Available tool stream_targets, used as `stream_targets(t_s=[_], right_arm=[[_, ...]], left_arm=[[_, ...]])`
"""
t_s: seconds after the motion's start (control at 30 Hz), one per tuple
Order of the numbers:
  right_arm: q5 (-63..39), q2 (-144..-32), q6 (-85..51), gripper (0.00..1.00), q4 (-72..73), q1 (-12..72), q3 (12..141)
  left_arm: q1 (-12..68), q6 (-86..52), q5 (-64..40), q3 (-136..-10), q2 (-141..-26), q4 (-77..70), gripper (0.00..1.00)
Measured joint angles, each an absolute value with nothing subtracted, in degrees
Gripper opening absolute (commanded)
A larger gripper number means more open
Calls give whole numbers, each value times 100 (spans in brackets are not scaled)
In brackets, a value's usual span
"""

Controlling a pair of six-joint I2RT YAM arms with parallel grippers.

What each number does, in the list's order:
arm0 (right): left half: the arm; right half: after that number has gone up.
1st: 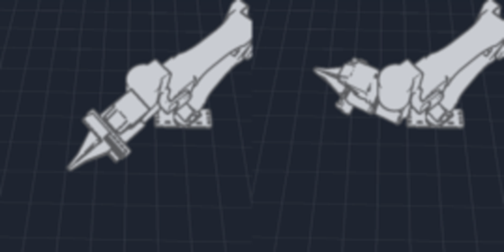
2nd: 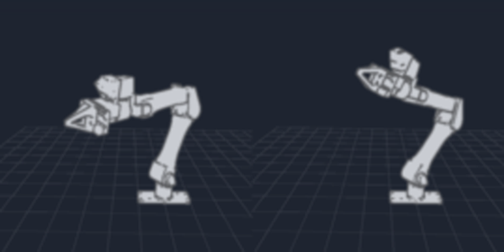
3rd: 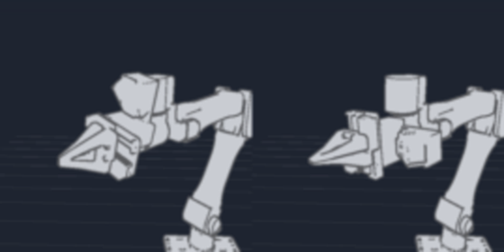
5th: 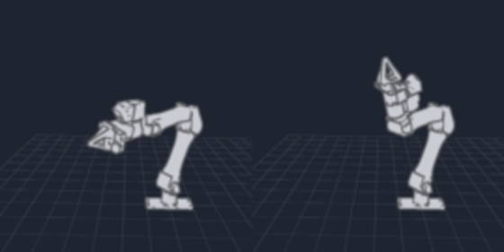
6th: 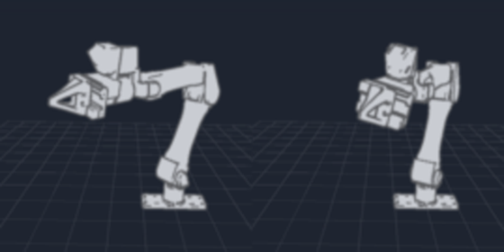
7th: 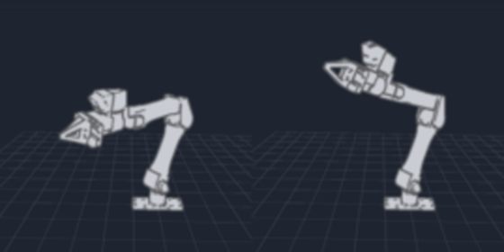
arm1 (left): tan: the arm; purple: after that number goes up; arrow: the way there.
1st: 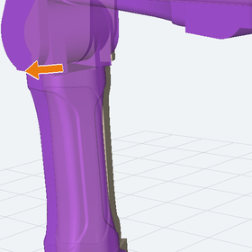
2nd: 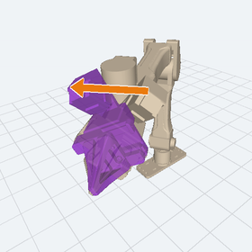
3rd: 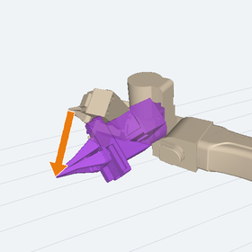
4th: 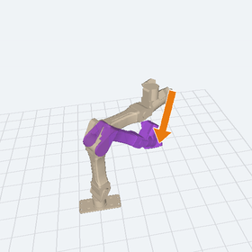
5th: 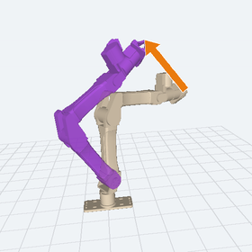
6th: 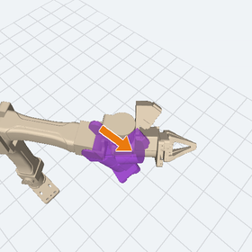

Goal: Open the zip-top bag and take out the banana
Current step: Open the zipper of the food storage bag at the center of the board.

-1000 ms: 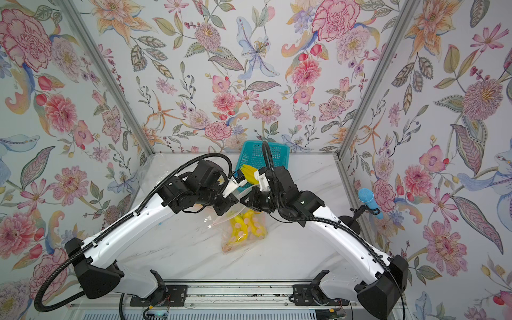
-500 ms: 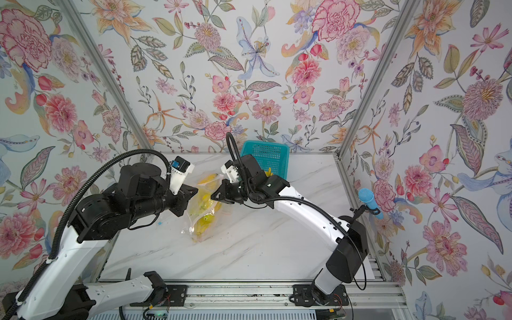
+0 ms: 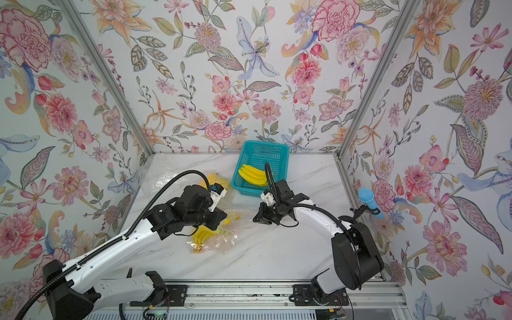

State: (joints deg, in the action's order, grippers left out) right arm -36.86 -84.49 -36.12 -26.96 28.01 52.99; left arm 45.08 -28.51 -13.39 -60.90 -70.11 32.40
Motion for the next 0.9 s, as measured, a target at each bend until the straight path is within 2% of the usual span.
stream_targets(t_s=[0.1, 0.17, 0.33, 0.4, 0.7, 0.9], right_arm=[[-3660, -8158, -3472, 2, -2742, 2670, 5050], [-3616, -7970, -3433, 14, -2738, 2617, 5039], [-3479, -7752, -3356, 32, -2882, 2565, 5122], [-3352, -7642, -3280, 36, -3081, 2563, 5271], [-2904, -6484, -3258, 38, -3533, 2563, 6034], [-3068, -6628, -3800, 38, -3111, 2862, 5800]], left_arm=[[4552, -2842, -1374, -6289, -7275, 3074, 0], [4552, -2794, -1376, -6576, -7435, 3052, 0], [4554, -2724, -1431, -7028, -7638, 2930, 0], [4574, -2700, -1466, -7100, -7738, 2893, 0], [4617, -2681, -1485, -7227, -7999, 2845, 0], [4759, -2683, -1483, -7288, -8160, 2731, 0]])
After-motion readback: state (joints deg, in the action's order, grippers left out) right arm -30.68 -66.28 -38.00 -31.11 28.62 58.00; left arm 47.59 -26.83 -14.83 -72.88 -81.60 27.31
